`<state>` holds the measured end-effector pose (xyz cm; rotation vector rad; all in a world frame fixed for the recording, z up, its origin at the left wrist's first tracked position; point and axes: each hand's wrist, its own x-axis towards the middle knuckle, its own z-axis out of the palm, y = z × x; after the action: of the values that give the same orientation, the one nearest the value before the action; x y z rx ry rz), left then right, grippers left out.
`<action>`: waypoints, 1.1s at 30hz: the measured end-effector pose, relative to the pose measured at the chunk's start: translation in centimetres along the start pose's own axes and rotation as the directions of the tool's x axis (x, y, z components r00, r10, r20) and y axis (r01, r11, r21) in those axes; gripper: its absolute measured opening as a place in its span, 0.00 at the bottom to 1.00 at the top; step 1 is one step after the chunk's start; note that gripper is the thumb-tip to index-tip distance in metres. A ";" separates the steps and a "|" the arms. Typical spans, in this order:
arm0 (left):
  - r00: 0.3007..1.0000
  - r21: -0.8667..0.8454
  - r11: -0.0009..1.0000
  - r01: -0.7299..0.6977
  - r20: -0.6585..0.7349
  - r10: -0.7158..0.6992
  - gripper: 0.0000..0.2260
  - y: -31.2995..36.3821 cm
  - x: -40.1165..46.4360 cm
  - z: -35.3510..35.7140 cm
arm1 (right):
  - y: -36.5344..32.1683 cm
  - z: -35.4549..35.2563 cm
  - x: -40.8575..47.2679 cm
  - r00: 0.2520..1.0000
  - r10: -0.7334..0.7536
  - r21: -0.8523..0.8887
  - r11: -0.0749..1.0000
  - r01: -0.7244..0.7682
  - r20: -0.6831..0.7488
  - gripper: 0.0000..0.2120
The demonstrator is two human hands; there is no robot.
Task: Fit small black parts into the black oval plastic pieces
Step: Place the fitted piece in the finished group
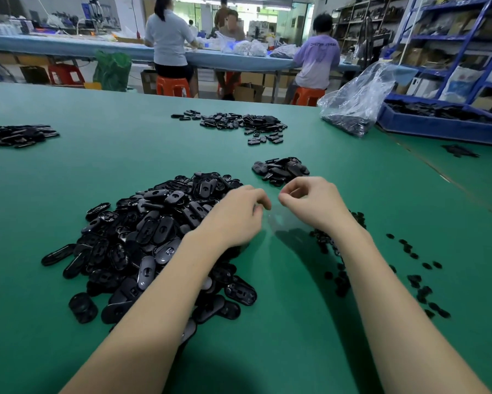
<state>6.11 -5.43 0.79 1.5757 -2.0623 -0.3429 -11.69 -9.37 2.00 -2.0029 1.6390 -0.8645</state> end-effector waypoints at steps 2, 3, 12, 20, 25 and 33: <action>0.998 -0.032 0.999 -0.001 -0.068 -0.002 0.14 -0.4 0.2 -0.9 | 0.0 0.1 -0.5 0.998 -0.016 -0.019 1.000 0.017 0.060 0.03; 0.995 -0.030 1.000 0.008 -0.100 -0.011 0.15 -0.8 0.2 -1.3 | 0.0 0.1 -0.6 0.996 -0.017 -0.018 1.000 0.019 0.088 0.03; 0.992 0.473 0.872 0.123 -0.034 -0.122 0.23 -2.8 0.0 -1.0 | -0.2 1.0 -0.4 0.976 -0.029 -0.063 0.997 0.044 0.214 0.04; 0.985 0.575 0.811 0.108 0.049 -0.166 0.25 -3.0 0.3 -0.3 | 0.1 1.1 -0.5 0.974 -0.022 -0.063 0.997 0.037 0.226 0.03; 0.990 0.554 0.824 0.117 0.000 -0.141 0.24 -2.5 0.0 -0.4 | 0.3 0.9 -0.6 0.975 -0.018 -0.054 0.998 0.031 0.223 0.03; 0.990 0.492 0.862 0.123 -0.116 -0.076 0.16 -1.5 -0.1 -0.6 | 0.5 0.8 -0.6 0.973 -0.025 -0.063 0.997 0.040 0.230 0.04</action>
<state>7.67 -5.69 0.58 1.9545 -2.1049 0.2549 -11.56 -8.95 1.02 -2.0927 1.5274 -0.5704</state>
